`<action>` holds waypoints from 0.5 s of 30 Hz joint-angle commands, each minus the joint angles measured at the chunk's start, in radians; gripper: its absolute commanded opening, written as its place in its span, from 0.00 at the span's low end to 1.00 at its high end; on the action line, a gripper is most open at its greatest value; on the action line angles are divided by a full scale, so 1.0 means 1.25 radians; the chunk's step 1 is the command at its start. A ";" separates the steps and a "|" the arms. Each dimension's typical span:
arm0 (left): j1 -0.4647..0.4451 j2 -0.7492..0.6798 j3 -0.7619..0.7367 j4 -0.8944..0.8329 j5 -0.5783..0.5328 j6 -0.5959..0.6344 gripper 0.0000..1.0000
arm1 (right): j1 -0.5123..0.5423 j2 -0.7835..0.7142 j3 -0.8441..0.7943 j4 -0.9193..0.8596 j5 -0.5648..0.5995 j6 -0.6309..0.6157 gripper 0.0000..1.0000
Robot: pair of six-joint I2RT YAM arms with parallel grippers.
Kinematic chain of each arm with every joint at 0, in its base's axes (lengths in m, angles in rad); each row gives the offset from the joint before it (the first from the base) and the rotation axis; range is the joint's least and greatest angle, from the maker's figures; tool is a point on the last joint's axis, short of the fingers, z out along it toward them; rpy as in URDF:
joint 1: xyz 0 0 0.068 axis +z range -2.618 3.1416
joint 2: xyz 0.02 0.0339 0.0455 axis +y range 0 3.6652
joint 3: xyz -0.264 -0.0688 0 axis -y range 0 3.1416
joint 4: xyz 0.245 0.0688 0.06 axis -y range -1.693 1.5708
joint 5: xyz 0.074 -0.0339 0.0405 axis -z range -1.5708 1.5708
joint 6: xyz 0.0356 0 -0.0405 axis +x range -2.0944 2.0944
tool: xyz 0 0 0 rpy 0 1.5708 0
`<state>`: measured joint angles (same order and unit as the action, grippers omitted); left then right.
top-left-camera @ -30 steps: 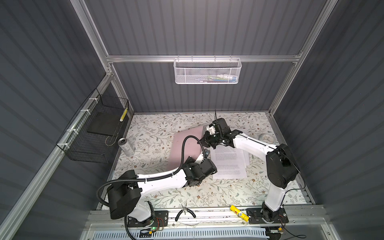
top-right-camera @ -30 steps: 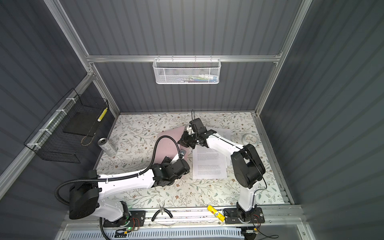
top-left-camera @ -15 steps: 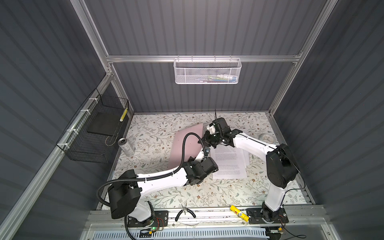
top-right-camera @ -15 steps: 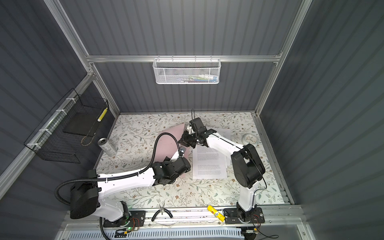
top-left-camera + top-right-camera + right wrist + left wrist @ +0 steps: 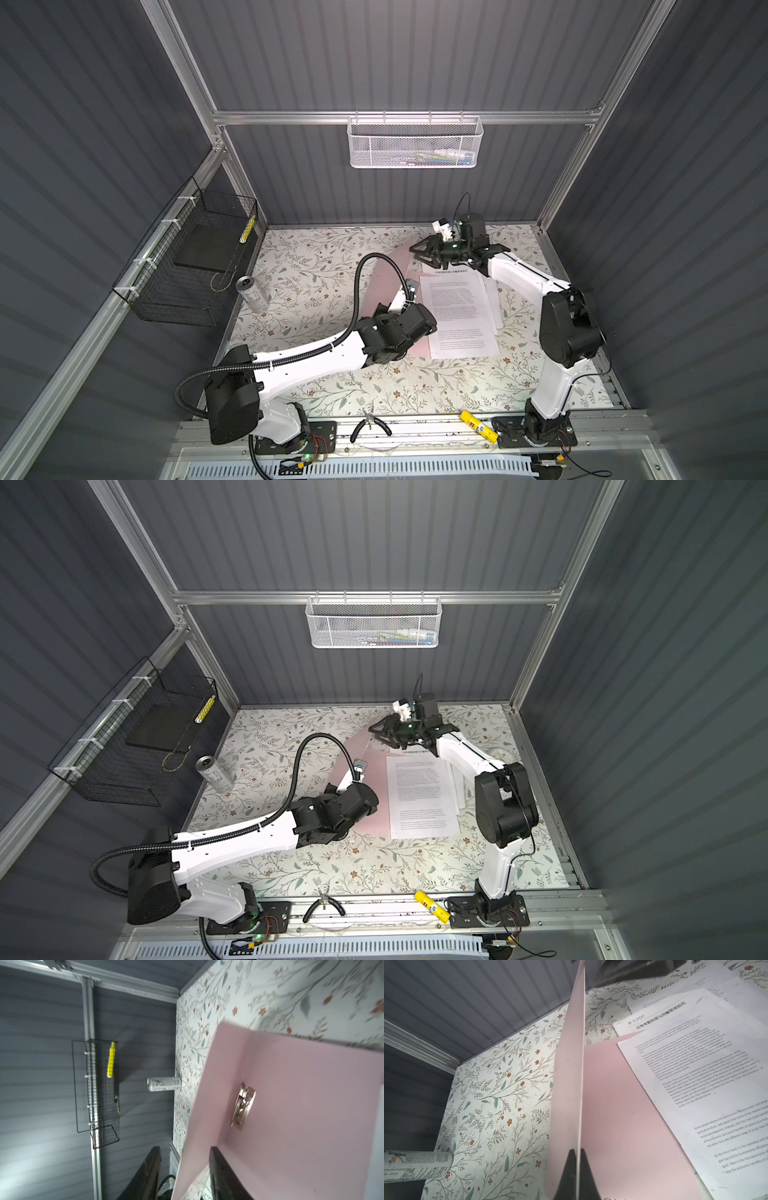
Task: Put the files into the folder
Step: 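Raise the pink cover upright with the right gripper while the left holds the folder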
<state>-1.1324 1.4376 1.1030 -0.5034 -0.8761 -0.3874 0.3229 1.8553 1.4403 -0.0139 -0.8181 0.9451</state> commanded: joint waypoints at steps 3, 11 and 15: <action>0.009 0.001 0.063 -0.061 -0.028 -0.105 0.00 | -0.063 -0.078 -0.008 0.066 -0.043 0.025 0.43; 0.023 -0.039 0.070 -0.080 -0.001 -0.194 0.00 | -0.050 -0.059 -0.089 0.000 0.000 -0.027 0.32; 0.026 -0.056 0.058 -0.108 -0.009 -0.248 0.00 | -0.014 -0.008 -0.120 -0.012 0.015 -0.047 0.27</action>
<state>-1.1084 1.4006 1.1606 -0.5968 -0.8722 -0.6094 0.2775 1.8008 1.3197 0.0151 -0.8192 0.9215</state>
